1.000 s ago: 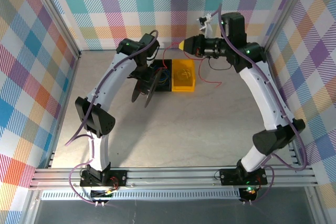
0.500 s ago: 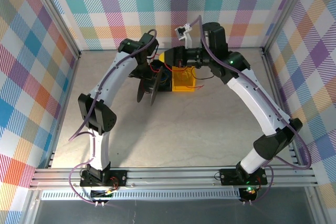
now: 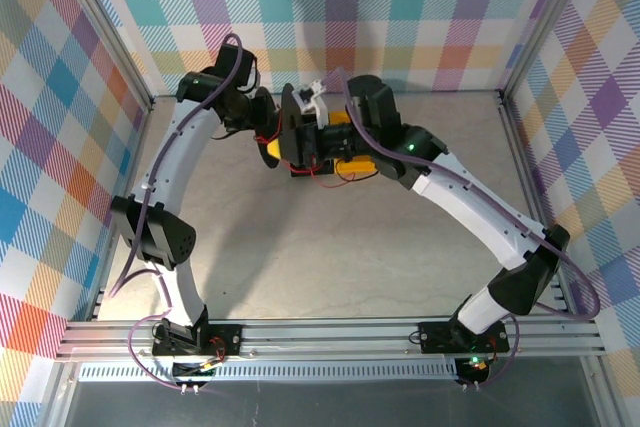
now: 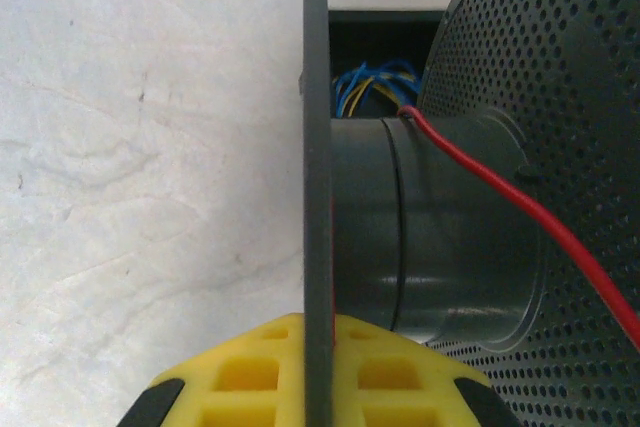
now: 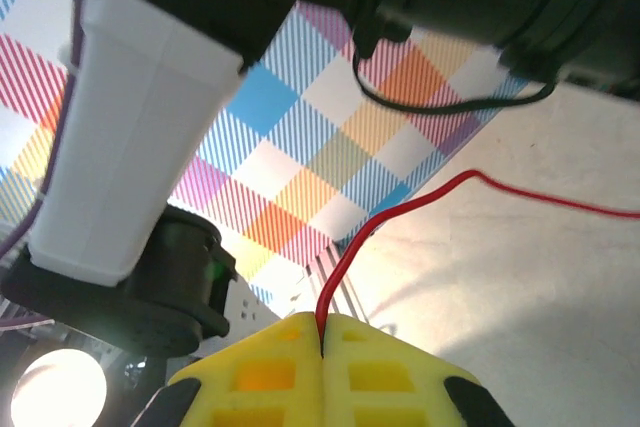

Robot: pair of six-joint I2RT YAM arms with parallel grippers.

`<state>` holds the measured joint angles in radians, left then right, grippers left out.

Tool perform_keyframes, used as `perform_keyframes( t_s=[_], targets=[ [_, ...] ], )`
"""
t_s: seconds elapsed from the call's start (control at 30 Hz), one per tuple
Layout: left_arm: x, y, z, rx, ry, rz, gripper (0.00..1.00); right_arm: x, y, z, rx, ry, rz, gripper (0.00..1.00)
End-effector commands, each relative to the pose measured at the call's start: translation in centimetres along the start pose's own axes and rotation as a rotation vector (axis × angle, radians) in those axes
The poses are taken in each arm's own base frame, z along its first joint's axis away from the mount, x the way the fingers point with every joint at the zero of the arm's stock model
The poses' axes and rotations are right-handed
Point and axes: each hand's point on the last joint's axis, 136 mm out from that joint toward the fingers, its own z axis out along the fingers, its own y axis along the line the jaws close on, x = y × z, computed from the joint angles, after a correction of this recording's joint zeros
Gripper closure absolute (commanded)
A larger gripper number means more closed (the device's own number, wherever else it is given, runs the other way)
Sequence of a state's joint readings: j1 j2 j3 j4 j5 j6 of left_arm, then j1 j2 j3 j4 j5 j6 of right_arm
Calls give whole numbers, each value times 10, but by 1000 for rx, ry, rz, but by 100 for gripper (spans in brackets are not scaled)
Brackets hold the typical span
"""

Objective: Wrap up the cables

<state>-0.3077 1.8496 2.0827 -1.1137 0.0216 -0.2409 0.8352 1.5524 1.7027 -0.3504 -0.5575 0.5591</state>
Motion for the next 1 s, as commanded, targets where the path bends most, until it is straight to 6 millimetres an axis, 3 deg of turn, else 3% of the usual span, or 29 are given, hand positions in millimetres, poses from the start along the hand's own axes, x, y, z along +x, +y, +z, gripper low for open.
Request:
perform_keyframes(
  t_s=[0.0,0.1,0.27,0.37,0.57,0.7,0.87,0.97],
  targets=[
    [-36,-5,-29,77,-178,-87,100,17,43,-6,-130,11,-93,100],
    [-51,-3,-52,136,-271,-114,100,45,27,-5,-96,39,-59,100],
    [-70,-3,-91,234,-384,-105,100,102,-34,-16,74,76,42,100],
    [-77,-7,-110,273,-428,-92,100,121,-76,-26,137,72,127,100],
    [-81,-11,-143,315,-505,-99,100,121,-163,-54,244,40,272,100],
    [-73,-12,-158,347,-525,-113,100,117,-217,-60,307,43,356,100],
    [-39,-14,-166,380,-467,-63,100,107,-274,-66,417,62,424,100],
    [-7,-14,-158,384,-370,-1,100,94,-291,-78,506,77,399,100]
  ],
)
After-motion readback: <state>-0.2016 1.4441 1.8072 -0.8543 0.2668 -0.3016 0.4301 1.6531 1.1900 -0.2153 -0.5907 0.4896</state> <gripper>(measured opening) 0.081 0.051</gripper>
